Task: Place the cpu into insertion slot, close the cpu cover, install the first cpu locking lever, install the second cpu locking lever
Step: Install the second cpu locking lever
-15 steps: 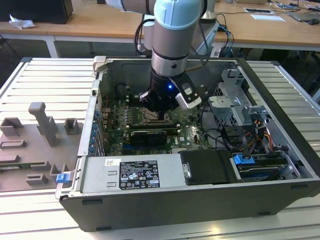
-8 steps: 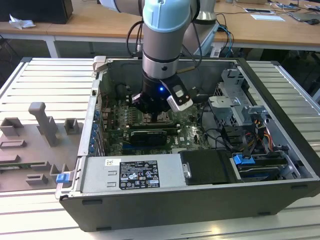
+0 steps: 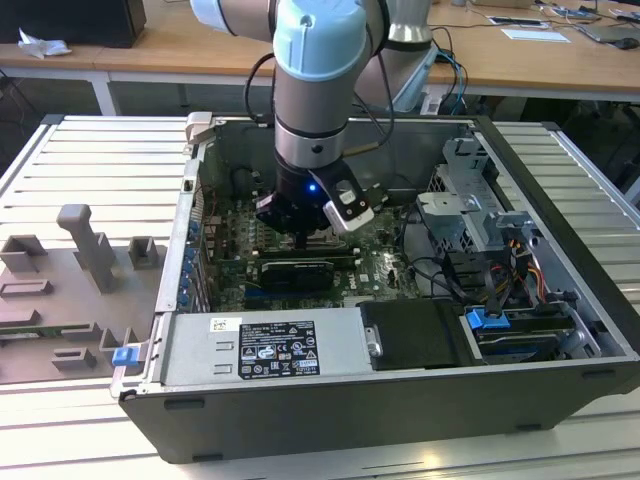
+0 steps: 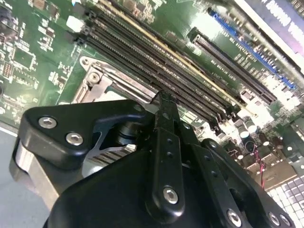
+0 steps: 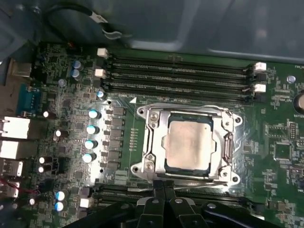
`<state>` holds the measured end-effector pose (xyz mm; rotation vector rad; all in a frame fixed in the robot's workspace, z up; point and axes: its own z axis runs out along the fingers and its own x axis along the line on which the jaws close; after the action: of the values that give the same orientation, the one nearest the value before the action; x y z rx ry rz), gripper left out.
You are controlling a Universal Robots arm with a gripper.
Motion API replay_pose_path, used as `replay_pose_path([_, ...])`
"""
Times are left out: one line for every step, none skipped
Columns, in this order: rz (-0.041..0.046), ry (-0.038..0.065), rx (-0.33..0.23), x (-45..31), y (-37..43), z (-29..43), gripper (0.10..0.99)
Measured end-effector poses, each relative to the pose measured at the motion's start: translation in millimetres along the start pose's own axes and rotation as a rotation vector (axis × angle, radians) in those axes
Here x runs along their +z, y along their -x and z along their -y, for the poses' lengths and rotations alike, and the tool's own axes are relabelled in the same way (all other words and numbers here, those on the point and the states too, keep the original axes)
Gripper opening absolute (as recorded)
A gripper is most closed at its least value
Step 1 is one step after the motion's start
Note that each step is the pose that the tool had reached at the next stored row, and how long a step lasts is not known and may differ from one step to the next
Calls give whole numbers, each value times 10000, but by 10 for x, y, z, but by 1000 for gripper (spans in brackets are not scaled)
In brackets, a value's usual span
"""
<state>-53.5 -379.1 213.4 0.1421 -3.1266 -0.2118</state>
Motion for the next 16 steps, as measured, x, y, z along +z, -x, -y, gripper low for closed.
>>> replay_pose_path([12, 89, -2, 1, -16, 3, 106])
replay_pose_path([30, 233, -6, 0, -31, 21, 106])
replay_pose_path([41, 358, -6, -3, -44, 42, 106])
replay_pose_path([47, 423, -3, -4, -56, 49, 106])
replay_pose_path([52, 475, -4, -4, -68, 53, 106])
replay_pose_path([62, 574, -7, -5, -90, 64, 106])
replay_pose_path([69, 642, -9, -6, -103, 75, 106])
replay_pose_path([75, 703, -12, -8, -107, 92, 106])
replay_pose_path([86, 819, -8, -11, -133, 118, 106])
replay_pose_path([93, 889, -11, -13, -150, 132, 106])
replay_pose_path([98, 940, -12, -14, -161, 141, 106])
replay_pose_path([103, 990, -12, -15, -173, 149, 106])
replay_pose_path([111, 1057, -13, -16, -188, 160, 106])
replay_pose_path([116, 1110, -14, -16, -199, 166, 106])
replay_pose_path([127, 1219, -18, -13, -215, 177, 106])
replay_pose_path([135, 1296, -17, -9, -225, 184, 106])
